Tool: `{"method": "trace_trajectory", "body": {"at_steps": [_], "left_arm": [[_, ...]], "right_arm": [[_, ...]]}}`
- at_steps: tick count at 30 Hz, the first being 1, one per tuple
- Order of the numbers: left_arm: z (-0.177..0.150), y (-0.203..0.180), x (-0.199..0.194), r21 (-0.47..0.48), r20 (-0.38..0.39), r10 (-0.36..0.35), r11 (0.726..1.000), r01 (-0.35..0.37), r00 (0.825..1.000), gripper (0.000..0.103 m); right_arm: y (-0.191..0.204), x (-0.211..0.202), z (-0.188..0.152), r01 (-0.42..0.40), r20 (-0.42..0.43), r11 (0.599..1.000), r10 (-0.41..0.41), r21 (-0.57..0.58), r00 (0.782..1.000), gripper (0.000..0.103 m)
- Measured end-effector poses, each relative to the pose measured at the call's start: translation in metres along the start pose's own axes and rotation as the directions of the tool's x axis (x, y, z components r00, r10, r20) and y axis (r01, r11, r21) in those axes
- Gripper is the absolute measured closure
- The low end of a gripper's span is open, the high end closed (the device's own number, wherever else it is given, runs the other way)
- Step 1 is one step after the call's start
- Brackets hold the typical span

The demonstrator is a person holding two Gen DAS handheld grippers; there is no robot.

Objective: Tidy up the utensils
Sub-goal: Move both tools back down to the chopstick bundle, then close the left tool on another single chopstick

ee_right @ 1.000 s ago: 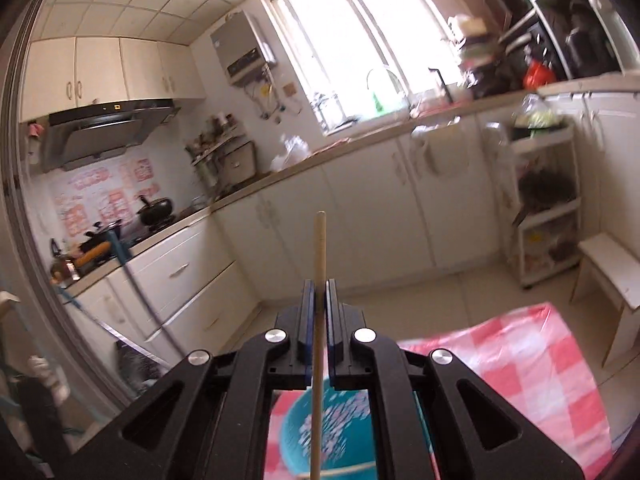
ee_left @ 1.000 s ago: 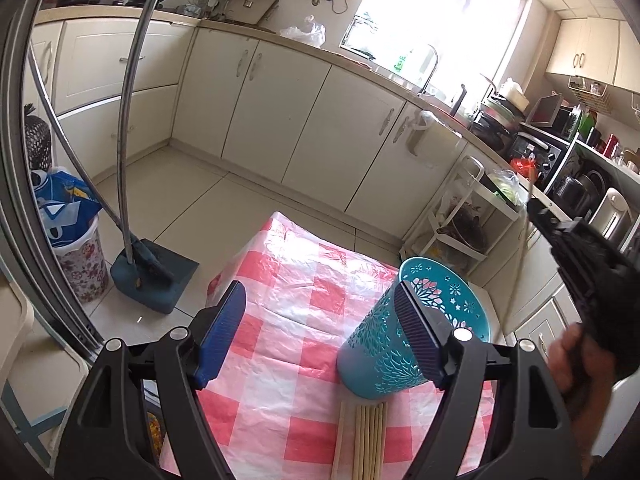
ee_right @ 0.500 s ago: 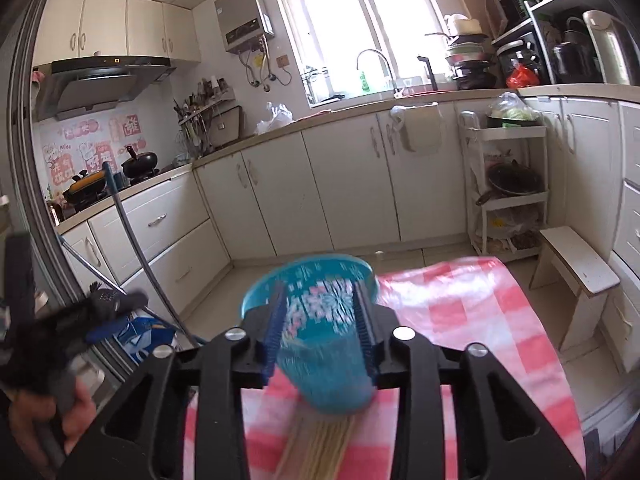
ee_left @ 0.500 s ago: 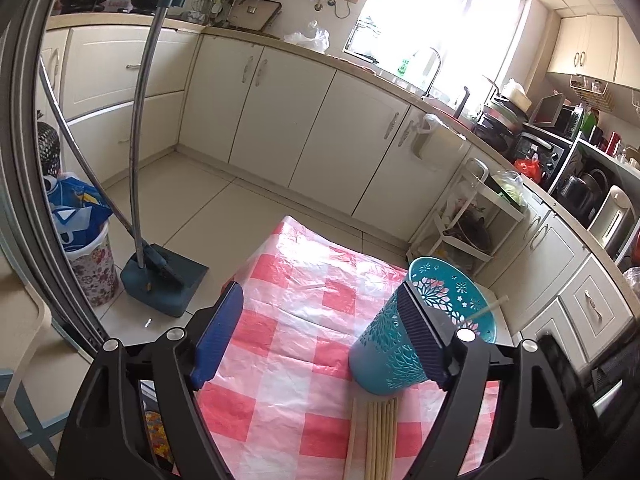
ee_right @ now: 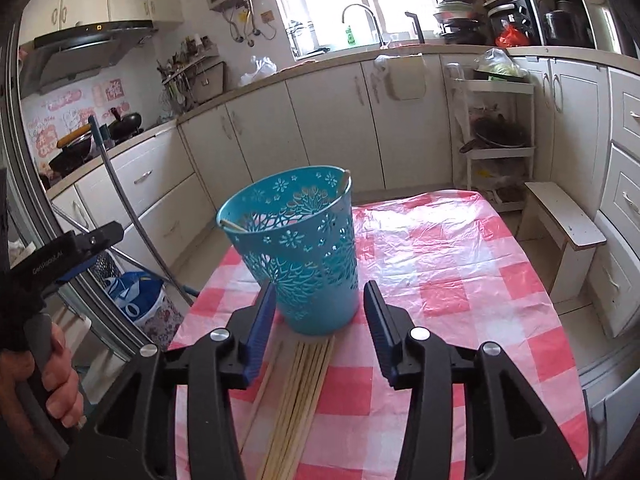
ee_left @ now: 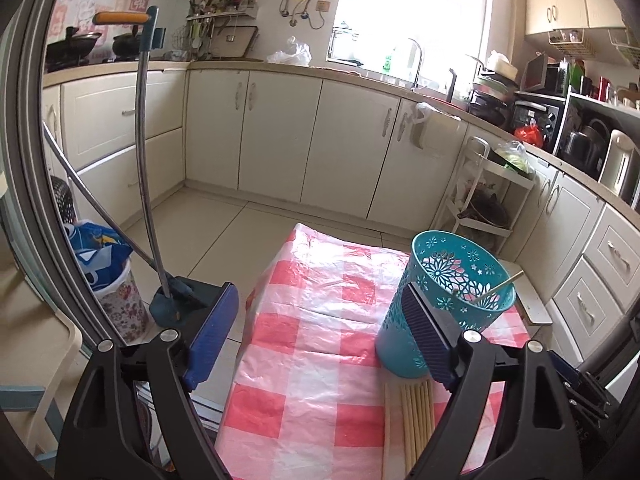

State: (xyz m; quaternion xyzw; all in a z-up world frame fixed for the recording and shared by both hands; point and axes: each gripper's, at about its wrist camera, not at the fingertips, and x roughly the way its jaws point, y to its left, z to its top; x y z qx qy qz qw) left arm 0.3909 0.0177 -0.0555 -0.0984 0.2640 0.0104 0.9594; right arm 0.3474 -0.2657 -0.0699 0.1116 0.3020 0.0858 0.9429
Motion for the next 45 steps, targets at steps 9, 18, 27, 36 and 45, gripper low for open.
{"method": "trace_trajectory", "body": {"at_steps": [9, 18, 27, 36, 45], "left_arm": [[0.000, -0.002, 0.000, 0.019, 0.001, 0.012, 1.000, -0.012, 1.000, 0.021], [-0.008, -0.002, 0.017, 0.015, -0.086, 0.005, 1.000, -0.004, 0.996, 0.020], [-0.027, -0.009, 0.046, 0.047, -0.227, 0.001, 0.999, 0.010, 0.974, 0.020], [-0.057, -0.027, 0.077, 0.131, -0.358, 0.018, 0.991, 0.031, 0.934, 0.020], [-0.096, -0.053, 0.101, 0.238, -0.442, 0.058, 0.970, 0.055, 0.895, 0.020]], "right_arm": [[0.003, 0.009, -0.006, 0.004, -0.039, 1.000, -0.005, -0.027, 0.999, 0.058], [-0.007, 0.067, -0.035, 0.044, -0.293, 0.999, -0.049, -0.024, 0.955, 0.060], [0.000, 0.101, -0.055, 0.056, -0.392, 0.995, -0.086, -0.088, 0.916, 0.069], [0.002, 0.107, -0.052, 0.059, -0.398, 0.993, -0.094, -0.098, 0.913, 0.073], [0.003, 0.111, -0.055, 0.078, -0.401, 0.979, -0.148, -0.187, 0.904, 0.075]]}}
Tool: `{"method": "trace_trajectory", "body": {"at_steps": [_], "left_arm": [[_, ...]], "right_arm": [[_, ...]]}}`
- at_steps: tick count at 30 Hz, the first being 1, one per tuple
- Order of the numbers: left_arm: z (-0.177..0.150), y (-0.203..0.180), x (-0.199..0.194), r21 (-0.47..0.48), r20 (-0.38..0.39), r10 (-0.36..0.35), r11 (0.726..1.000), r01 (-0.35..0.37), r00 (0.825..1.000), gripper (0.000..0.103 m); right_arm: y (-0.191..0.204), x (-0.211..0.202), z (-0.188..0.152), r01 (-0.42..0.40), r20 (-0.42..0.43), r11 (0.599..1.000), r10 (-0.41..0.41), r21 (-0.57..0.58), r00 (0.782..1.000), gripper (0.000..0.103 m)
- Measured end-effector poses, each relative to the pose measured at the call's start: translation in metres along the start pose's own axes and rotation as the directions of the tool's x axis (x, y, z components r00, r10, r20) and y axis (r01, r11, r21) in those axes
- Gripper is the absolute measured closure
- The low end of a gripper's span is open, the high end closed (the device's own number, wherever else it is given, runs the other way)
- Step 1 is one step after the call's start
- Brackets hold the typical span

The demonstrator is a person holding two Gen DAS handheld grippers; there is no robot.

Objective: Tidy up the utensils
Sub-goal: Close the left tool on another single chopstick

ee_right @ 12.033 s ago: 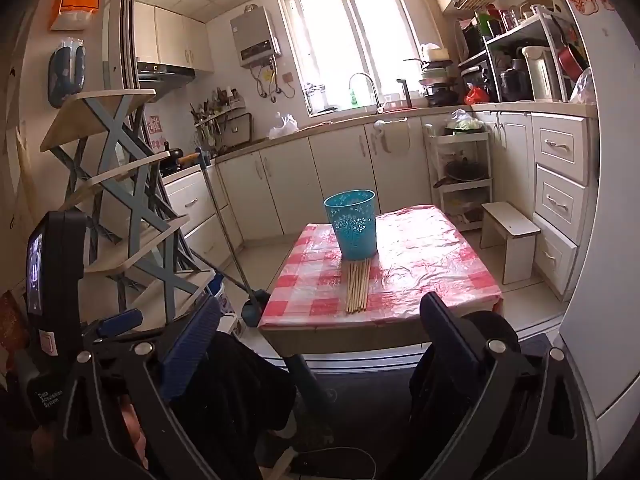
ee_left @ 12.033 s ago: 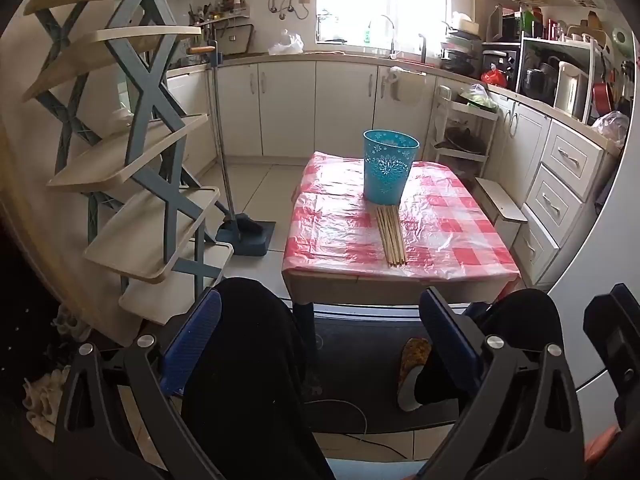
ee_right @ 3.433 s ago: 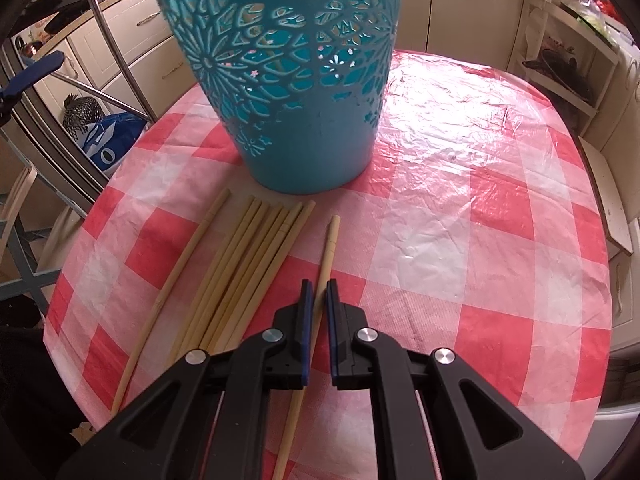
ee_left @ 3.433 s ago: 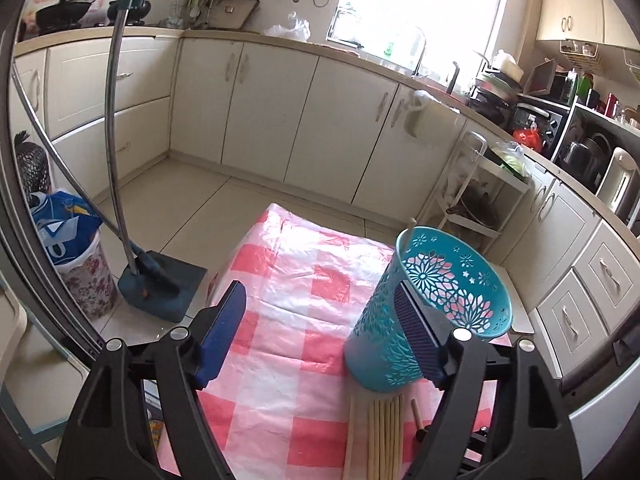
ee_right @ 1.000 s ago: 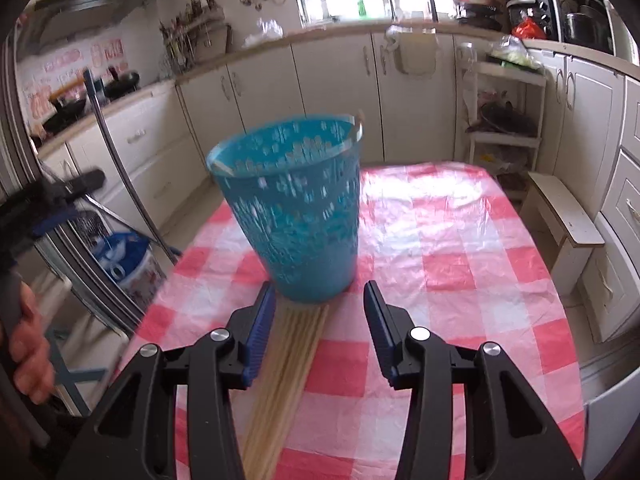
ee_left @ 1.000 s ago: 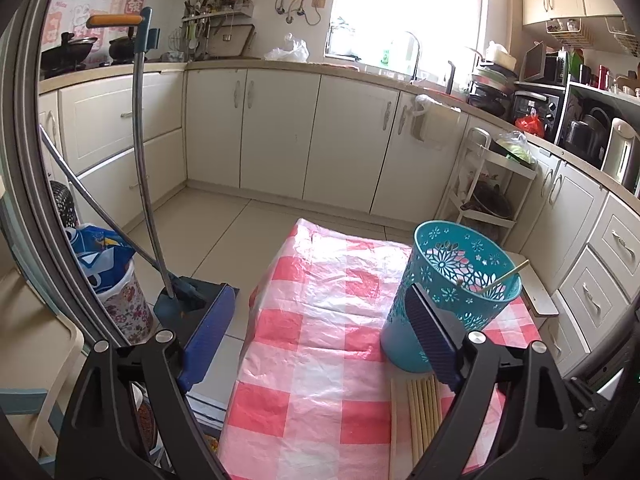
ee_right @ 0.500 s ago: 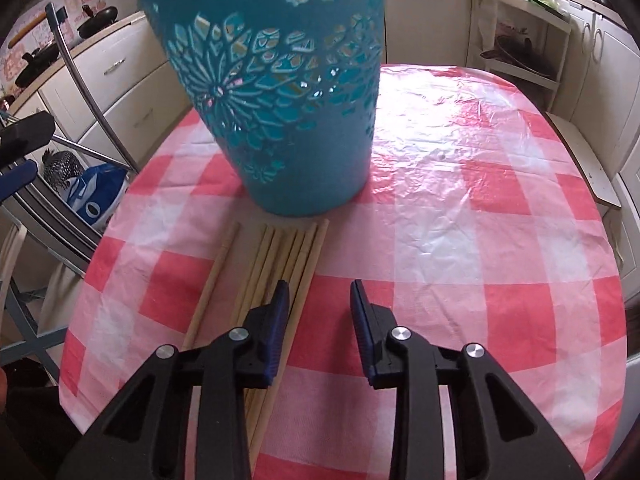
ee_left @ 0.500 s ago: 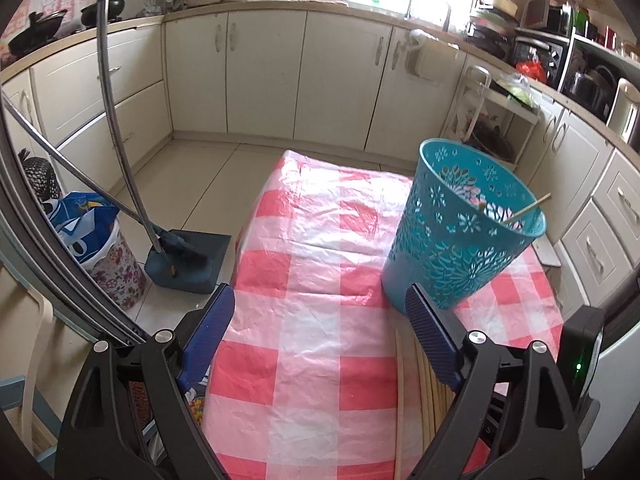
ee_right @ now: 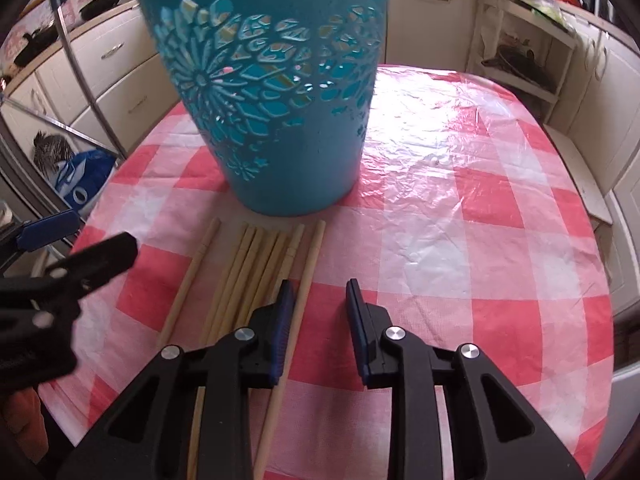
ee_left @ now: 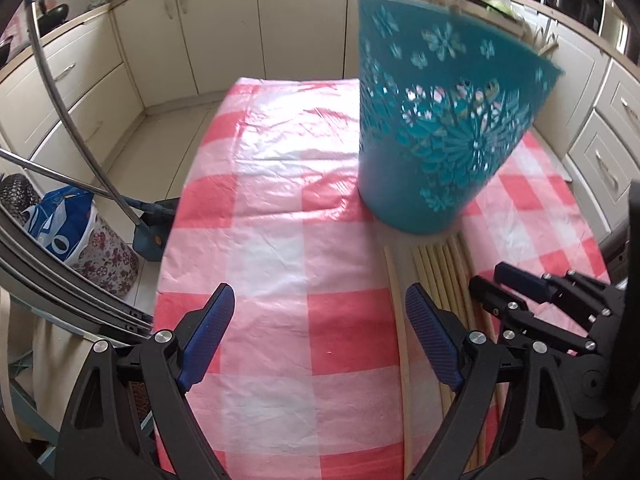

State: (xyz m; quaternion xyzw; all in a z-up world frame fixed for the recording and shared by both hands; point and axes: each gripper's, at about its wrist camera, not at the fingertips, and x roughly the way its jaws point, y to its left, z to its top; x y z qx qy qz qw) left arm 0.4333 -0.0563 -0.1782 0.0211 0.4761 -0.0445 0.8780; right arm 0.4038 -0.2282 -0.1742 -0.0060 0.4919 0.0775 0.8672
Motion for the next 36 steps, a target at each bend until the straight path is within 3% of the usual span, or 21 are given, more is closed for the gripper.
{"method": "trace_trajectory", "body": {"at_steps": [2, 4, 7, 18, 24, 27, 29, 31, 36], "left_arm": [[-0.002, -0.004, 0.007, 0.013, -0.015, 0.005, 1.000, -0.005, 1.000, 0.020], [-0.004, -0.006, 0.013, 0.023, -0.025, 0.012, 1.000, -0.011, 1.000, 0.020], [-0.004, -0.010, 0.020, 0.032, -0.037, 0.018, 0.999, -0.016, 0.999, 0.020], [-0.005, -0.026, 0.038, 0.087, -0.048, 0.012, 0.996, -0.007, 0.999, 0.021], [-0.002, -0.035, 0.037, 0.110, -0.030, -0.026, 0.994, 0.029, 0.999, 0.043], [-0.002, -0.040, 0.035, 0.125, -0.024, -0.046, 0.991, 0.048, 0.999, 0.061], [-0.002, -0.040, 0.034, 0.120, -0.023, -0.065, 0.991, 0.067, 0.998, 0.082], [-0.002, -0.037, 0.033, 0.104, -0.030, -0.088, 0.990, 0.090, 0.996, 0.088], [-0.002, -0.029, 0.033, 0.068, -0.054, -0.126, 0.989, 0.130, 0.991, 0.088]], "right_arm": [[0.002, 0.000, 0.000, 0.000, -0.004, 1.000, 0.000, -0.024, 1.000, 0.076], [0.000, -0.001, -0.001, -0.010, -0.012, 0.999, 0.010, -0.032, 1.000, 0.086], [-0.007, -0.001, 0.000, -0.027, -0.023, 0.999, 0.026, -0.024, 0.999, 0.092], [-0.011, -0.003, 0.000, -0.040, -0.042, 0.997, 0.038, -0.062, 0.998, 0.093], [-0.020, -0.003, 0.000, -0.042, -0.050, 0.998, 0.040, -0.043, 0.998, 0.092], [-0.019, -0.003, 0.000, -0.041, -0.050, 0.998, 0.039, -0.046, 0.998, 0.092], [-0.018, -0.003, 0.000, -0.052, -0.055, 0.997, 0.049, -0.053, 0.997, 0.093], [-0.018, -0.004, 0.000, -0.063, -0.062, 0.996, 0.060, -0.055, 0.996, 0.093], [-0.022, -0.003, 0.003, -0.065, -0.068, 0.997, 0.062, -0.042, 0.996, 0.093]]}}
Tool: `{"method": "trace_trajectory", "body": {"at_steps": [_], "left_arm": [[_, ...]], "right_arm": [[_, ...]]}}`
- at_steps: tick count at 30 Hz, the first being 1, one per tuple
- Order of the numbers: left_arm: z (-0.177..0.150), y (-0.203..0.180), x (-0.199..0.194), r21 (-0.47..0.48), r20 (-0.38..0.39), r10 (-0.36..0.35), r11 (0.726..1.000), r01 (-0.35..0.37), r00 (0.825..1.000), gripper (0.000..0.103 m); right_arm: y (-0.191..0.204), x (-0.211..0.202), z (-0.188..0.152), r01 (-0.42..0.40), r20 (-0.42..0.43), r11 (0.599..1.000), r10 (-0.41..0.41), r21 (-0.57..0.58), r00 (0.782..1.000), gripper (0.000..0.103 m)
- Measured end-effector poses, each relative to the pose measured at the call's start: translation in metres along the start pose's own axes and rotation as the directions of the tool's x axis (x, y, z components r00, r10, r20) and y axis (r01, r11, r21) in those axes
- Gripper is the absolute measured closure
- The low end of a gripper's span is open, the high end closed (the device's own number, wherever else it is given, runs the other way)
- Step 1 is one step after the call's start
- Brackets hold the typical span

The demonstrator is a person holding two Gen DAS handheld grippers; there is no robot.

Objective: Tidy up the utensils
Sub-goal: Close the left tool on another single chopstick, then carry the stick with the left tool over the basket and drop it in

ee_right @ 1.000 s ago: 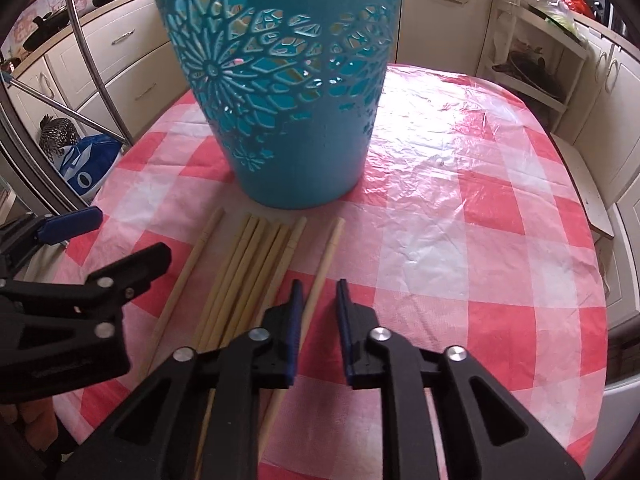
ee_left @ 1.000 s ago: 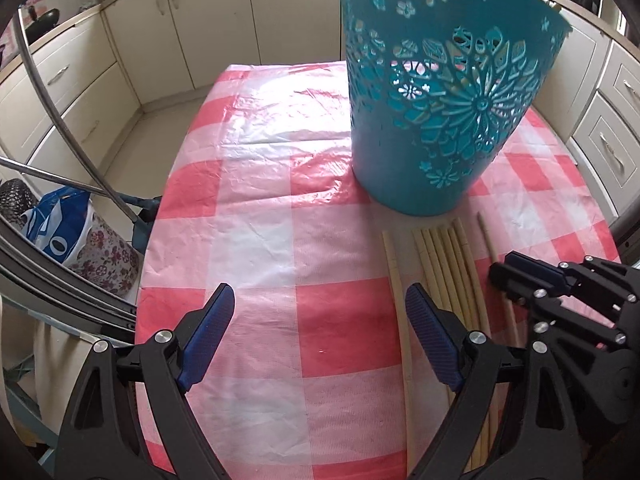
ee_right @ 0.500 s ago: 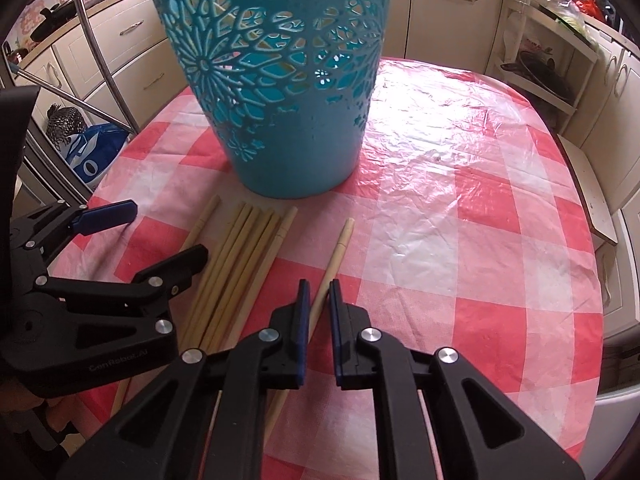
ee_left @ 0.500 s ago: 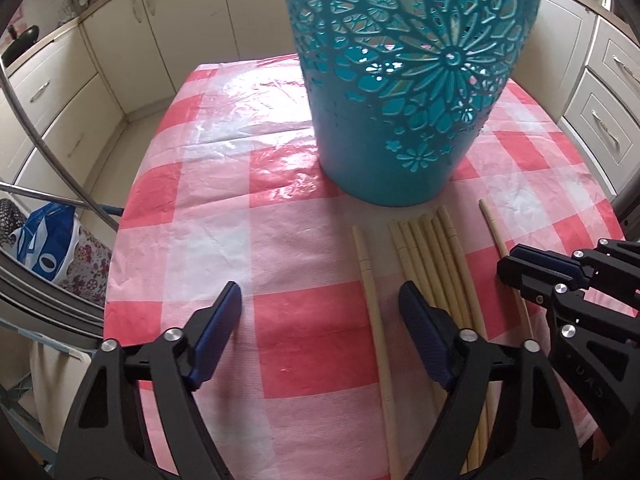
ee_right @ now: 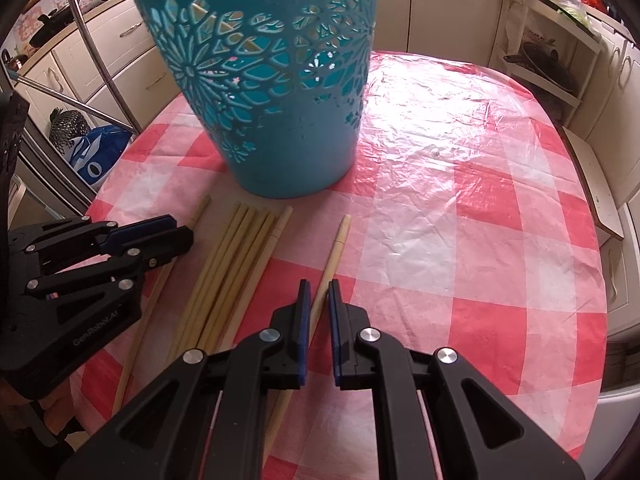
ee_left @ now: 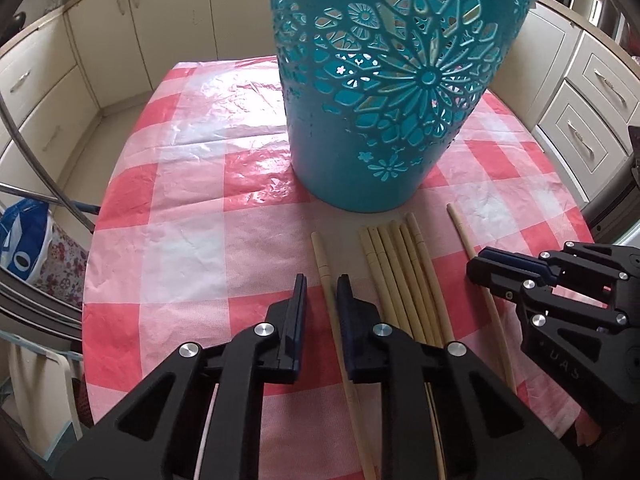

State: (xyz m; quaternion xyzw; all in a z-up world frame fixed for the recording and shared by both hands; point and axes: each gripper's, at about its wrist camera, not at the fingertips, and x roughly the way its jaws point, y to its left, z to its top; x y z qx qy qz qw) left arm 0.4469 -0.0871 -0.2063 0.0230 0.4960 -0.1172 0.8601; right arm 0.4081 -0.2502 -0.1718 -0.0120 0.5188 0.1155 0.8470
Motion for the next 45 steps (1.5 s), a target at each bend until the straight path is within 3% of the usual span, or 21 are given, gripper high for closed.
{"method": "trace_trajectory", "body": {"at_steps": [6, 8, 12, 19, 25, 28, 33, 35, 40, 44, 45], "left_arm": [[-0.001, 0.003, 0.001, 0.000, -0.002, -0.008, 1.000, 0.008, 1.000, 0.088], [-0.002, 0.004, 0.000, 0.000, 0.002, -0.011, 1.000, 0.011, 1.000, 0.096], [-0.002, 0.012, 0.000, -0.028, -0.013, -0.047, 0.999, 0.046, 0.999, 0.097], [-0.005, -0.001, 0.000, 0.048, 0.000, 0.014, 0.999, -0.014, 1.000, 0.098], [-0.002, 0.000, -0.017, 0.059, -0.009, -0.081, 0.995, 0.081, 0.997, 0.098], [0.001, -0.006, -0.040, 0.112, 0.024, -0.133, 0.985, 0.130, 0.991, 0.098], [0.009, -0.014, -0.097, 0.183, 0.129, -0.272, 0.952, 0.247, 0.954, 0.098], [0.019, -0.011, -0.121, 0.167, 0.187, -0.328, 0.940, 0.299, 0.926, 0.098], [0.053, -0.004, -0.167, 0.148, 0.331, -0.386, 0.923, 0.356, 0.861, 0.098], [0.082, 0.005, -0.199, 0.124, 0.454, -0.380, 0.922, 0.366, 0.806, 0.098], [0.087, 0.005, -0.201, 0.115, 0.469, -0.376, 0.923, 0.367, 0.799, 0.098]], "right_arm": [[0.003, 0.001, 0.001, 0.012, 0.002, 1.000, -0.012, -0.019, 1.000, 0.093], [0.006, 0.001, 0.001, 0.003, -0.003, 1.000, -0.003, -0.024, 1.000, 0.093], [0.006, 0.001, 0.001, -0.001, -0.007, 1.000, 0.001, -0.023, 1.000, 0.093], [0.010, 0.002, 0.000, 0.007, -0.004, 0.999, -0.007, -0.035, 1.000, 0.093], [0.009, 0.001, -0.001, -0.003, -0.006, 0.999, 0.003, -0.036, 1.000, 0.093], [0.009, 0.001, -0.001, 0.001, -0.006, 0.999, -0.001, -0.035, 1.000, 0.093], [0.011, 0.002, -0.001, 0.005, -0.007, 0.999, -0.005, -0.033, 1.000, 0.093], [0.012, 0.002, -0.001, 0.007, -0.006, 0.999, -0.007, -0.034, 1.000, 0.093], [0.011, 0.002, -0.001, 0.008, -0.006, 0.999, -0.008, -0.034, 1.000, 0.093], [0.011, 0.002, -0.002, 0.004, -0.007, 0.999, -0.004, -0.033, 1.000, 0.093], [0.011, 0.002, -0.002, 0.002, -0.007, 0.999, -0.003, -0.033, 1.000, 0.093]]}}
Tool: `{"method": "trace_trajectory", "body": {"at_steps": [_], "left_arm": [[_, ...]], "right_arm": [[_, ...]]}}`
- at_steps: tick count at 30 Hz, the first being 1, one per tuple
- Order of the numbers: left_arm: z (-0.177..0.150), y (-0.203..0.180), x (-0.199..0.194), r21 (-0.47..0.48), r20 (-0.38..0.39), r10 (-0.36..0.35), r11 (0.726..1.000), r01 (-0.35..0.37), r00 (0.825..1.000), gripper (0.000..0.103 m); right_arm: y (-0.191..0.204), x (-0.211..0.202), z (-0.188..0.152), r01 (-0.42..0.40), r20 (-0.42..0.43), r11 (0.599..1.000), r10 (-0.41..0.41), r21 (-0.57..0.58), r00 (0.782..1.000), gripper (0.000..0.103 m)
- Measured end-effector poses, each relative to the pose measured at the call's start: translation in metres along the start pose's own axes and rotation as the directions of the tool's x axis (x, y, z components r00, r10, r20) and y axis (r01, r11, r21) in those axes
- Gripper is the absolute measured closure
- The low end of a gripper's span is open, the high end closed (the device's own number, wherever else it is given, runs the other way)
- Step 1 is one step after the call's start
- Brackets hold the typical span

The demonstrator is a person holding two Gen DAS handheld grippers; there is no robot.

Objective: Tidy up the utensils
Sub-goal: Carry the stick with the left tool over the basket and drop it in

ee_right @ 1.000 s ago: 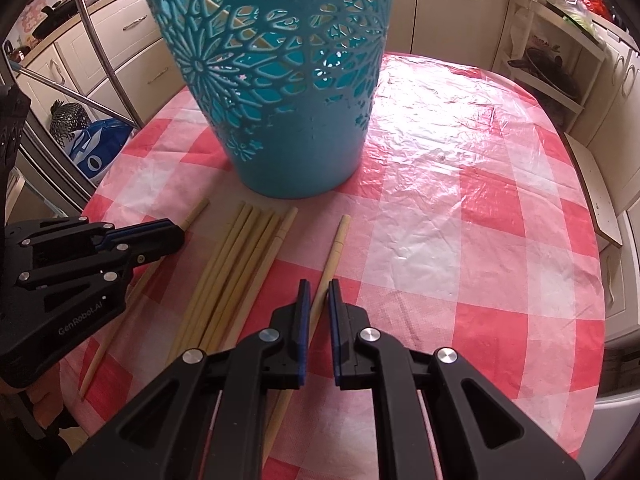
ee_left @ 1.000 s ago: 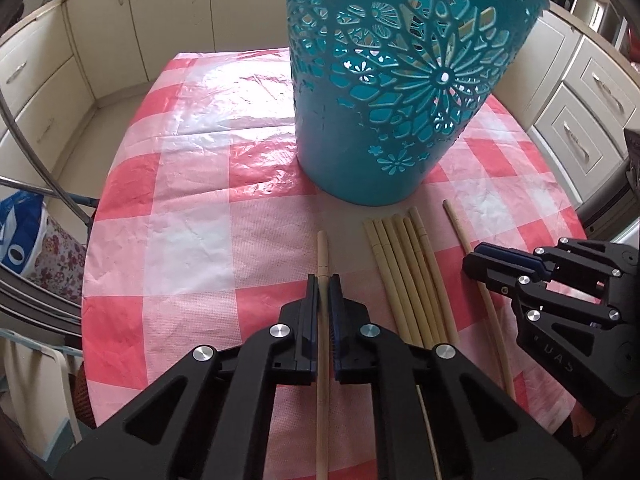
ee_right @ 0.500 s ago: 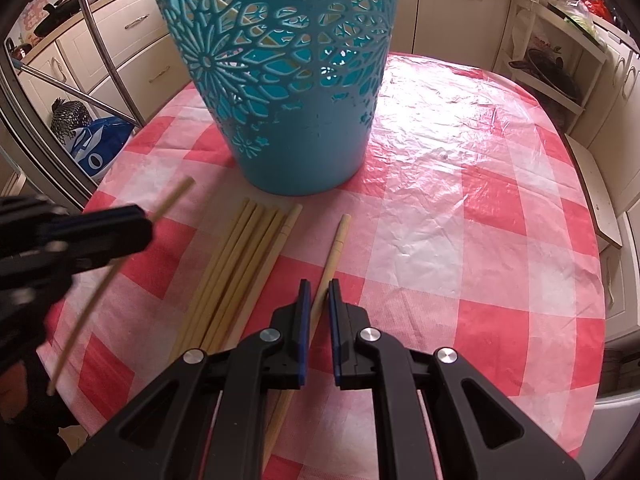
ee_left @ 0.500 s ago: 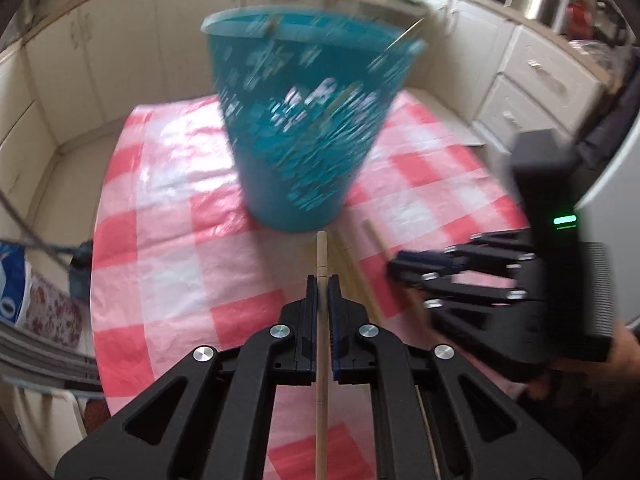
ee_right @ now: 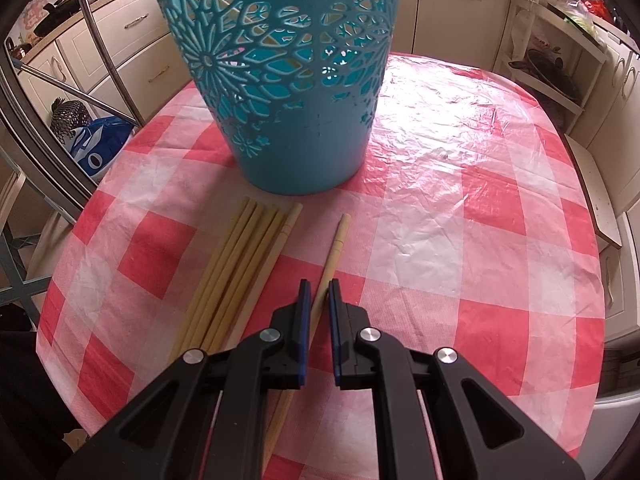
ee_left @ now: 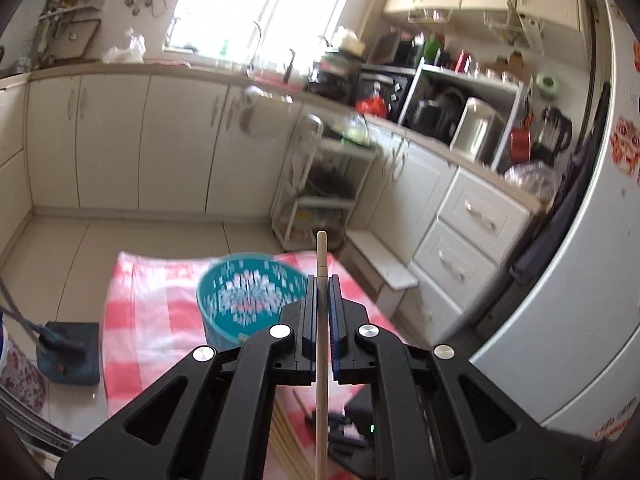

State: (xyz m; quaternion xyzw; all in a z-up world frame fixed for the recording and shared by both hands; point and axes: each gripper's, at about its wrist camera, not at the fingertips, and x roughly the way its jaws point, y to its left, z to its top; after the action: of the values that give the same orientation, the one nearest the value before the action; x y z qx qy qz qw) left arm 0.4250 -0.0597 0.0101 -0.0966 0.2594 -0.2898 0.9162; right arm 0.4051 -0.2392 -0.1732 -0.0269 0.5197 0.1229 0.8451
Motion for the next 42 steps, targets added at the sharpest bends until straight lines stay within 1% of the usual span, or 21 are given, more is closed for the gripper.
{"method": "trace_trajectory", "body": {"at_steps": [2, 7, 10, 11, 16, 20, 24, 30, 39, 42], "left_arm": [[0.015, 0.003, -0.001, -0.028, 0.048, 0.020, 0.999, -0.019, 0.999, 0.098], [0.040, 0.018, 0.009, -0.087, 0.121, 0.082, 0.994, -0.072, 0.989, 0.098], [0.054, 0.024, 0.024, -0.098, 0.177, 0.140, 0.987, -0.124, 0.974, 0.098], [0.059, 0.028, 0.031, -0.111, 0.199, 0.167, 0.983, -0.147, 0.966, 0.098], [0.072, 0.045, 0.059, -0.176, 0.248, 0.260, 0.959, -0.220, 0.933, 0.098], [0.074, 0.055, 0.073, -0.217, 0.268, 0.301, 0.944, -0.247, 0.915, 0.098], [0.070, 0.058, 0.082, -0.229, 0.280, 0.320, 0.938, -0.261, 0.905, 0.098], [0.056, 0.061, 0.092, -0.242, 0.281, 0.350, 0.927, -0.287, 0.893, 0.098], [0.043, 0.071, 0.090, -0.290, 0.297, 0.378, 0.911, -0.294, 0.877, 0.098], [0.038, 0.071, 0.091, -0.288, 0.293, 0.381, 0.910, -0.299, 0.877, 0.098]], "right_arm": [[0.000, 0.000, 0.000, 0.001, 0.000, 1.000, -0.001, 0.000, 1.000, 0.093], [-0.001, -0.001, 0.000, 0.001, 0.002, 1.000, -0.001, -0.001, 1.000, 0.093], [-0.001, -0.001, 0.000, 0.000, 0.001, 1.000, 0.000, 0.000, 1.000, 0.093], [-0.001, -0.001, 0.000, 0.000, 0.001, 1.000, 0.000, 0.000, 1.000, 0.093], [0.000, -0.001, 0.000, 0.001, 0.002, 1.000, -0.001, -0.004, 1.000, 0.093], [0.000, -0.001, 0.000, 0.002, 0.002, 1.000, -0.002, -0.005, 1.000, 0.093], [0.002, -0.001, 0.000, 0.003, 0.003, 1.000, -0.003, -0.010, 1.000, 0.093], [0.003, -0.001, -0.001, 0.003, 0.003, 1.000, -0.003, -0.012, 1.000, 0.093], [0.004, -0.002, -0.002, 0.007, 0.004, 1.000, -0.007, -0.015, 1.000, 0.093], [0.003, -0.002, -0.002, 0.006, 0.004, 1.000, -0.006, -0.015, 1.000, 0.093]]}}
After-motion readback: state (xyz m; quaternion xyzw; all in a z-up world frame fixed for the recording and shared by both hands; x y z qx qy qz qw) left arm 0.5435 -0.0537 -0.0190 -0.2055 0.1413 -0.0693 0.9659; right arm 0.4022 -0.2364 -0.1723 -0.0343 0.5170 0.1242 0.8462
